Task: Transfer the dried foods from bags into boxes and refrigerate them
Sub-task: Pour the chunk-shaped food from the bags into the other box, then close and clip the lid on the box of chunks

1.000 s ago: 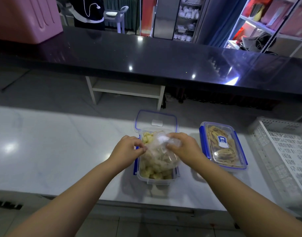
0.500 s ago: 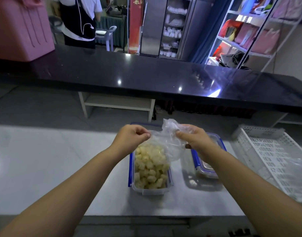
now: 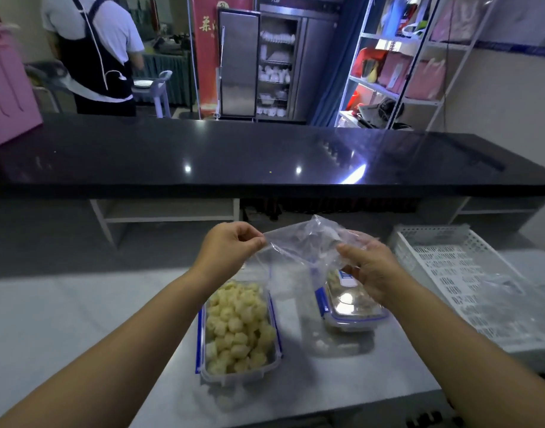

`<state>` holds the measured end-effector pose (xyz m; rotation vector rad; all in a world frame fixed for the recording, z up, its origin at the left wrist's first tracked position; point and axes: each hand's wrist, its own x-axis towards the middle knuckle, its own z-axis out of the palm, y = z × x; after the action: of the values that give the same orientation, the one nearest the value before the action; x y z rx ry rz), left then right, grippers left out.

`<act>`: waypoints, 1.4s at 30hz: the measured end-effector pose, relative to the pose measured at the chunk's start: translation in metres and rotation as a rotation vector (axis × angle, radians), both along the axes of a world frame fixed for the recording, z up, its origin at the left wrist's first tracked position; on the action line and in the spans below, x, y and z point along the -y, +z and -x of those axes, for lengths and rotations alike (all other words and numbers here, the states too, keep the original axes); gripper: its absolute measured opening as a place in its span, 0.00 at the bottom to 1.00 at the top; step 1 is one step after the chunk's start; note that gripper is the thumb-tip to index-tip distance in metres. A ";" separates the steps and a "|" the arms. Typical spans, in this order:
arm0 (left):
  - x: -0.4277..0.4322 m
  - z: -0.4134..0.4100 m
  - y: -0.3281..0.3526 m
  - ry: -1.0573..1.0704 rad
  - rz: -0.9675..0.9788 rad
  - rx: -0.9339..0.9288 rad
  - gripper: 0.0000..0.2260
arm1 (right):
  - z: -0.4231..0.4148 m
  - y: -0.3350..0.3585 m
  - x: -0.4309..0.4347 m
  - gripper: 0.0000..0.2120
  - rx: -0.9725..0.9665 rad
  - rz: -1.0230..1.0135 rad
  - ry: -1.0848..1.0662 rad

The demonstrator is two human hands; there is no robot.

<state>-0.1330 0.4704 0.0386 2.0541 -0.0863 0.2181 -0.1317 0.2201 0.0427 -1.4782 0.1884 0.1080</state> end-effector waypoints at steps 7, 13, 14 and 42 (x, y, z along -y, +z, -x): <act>0.115 -0.041 0.007 -0.067 0.064 0.032 0.01 | -0.014 0.009 0.127 0.19 0.091 0.037 -0.119; 0.249 -0.085 0.005 -0.119 0.194 0.075 0.05 | -0.039 0.008 0.256 0.25 0.168 0.215 -0.284; 0.271 -0.092 0.003 -0.133 0.190 0.084 0.05 | -0.042 0.007 0.276 0.25 0.171 0.256 -0.300; 0.366 -0.134 -0.049 -0.306 -0.451 -0.046 0.14 | -0.123 -0.041 0.339 0.13 0.165 1.150 -0.088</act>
<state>0.0013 0.1046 -0.0109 2.4544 -0.4533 -0.0464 -0.0087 -0.1193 0.0021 -2.6049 0.1870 -0.2395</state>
